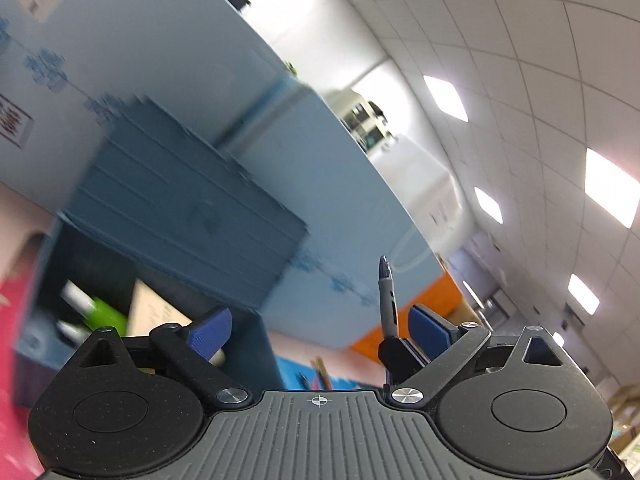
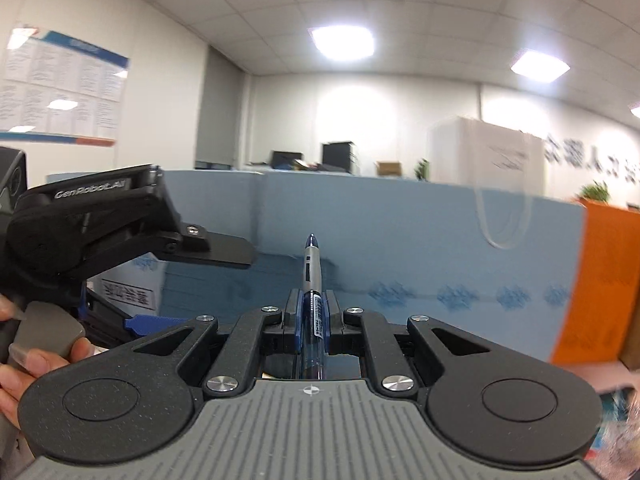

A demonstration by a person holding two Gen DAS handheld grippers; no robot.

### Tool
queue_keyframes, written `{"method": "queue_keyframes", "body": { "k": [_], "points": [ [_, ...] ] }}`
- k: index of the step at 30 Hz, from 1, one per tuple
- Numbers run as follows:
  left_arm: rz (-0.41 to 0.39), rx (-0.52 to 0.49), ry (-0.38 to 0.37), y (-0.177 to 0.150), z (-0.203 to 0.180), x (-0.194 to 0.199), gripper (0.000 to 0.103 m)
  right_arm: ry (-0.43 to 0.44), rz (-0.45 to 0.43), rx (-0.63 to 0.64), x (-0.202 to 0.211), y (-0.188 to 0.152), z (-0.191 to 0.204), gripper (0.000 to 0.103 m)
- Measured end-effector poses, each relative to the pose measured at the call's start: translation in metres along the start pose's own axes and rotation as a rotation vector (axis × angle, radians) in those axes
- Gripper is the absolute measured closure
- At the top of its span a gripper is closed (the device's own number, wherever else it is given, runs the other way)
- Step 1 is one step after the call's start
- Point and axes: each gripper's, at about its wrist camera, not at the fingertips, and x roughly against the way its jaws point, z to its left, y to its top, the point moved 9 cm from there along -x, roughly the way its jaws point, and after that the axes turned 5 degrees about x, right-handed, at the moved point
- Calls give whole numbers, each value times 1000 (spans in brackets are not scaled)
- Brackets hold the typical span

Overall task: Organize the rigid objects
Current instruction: 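Carry the black pen with the right gripper into the blue box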

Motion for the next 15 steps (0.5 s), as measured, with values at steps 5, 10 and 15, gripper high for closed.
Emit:
{"method": "queue_keyframes", "body": {
  "k": [5,10,15],
  "points": [
    [-34,-9,49,25,24,12,5,70,-9,93,-31,7,31,94],
    [-69,-63,139,47,47,26,4,135,41,179,-60,0,59,94],
    [-74,-63,238,56,77,33,4,298,70,333,-81,-15,87,94]
  ]
}}
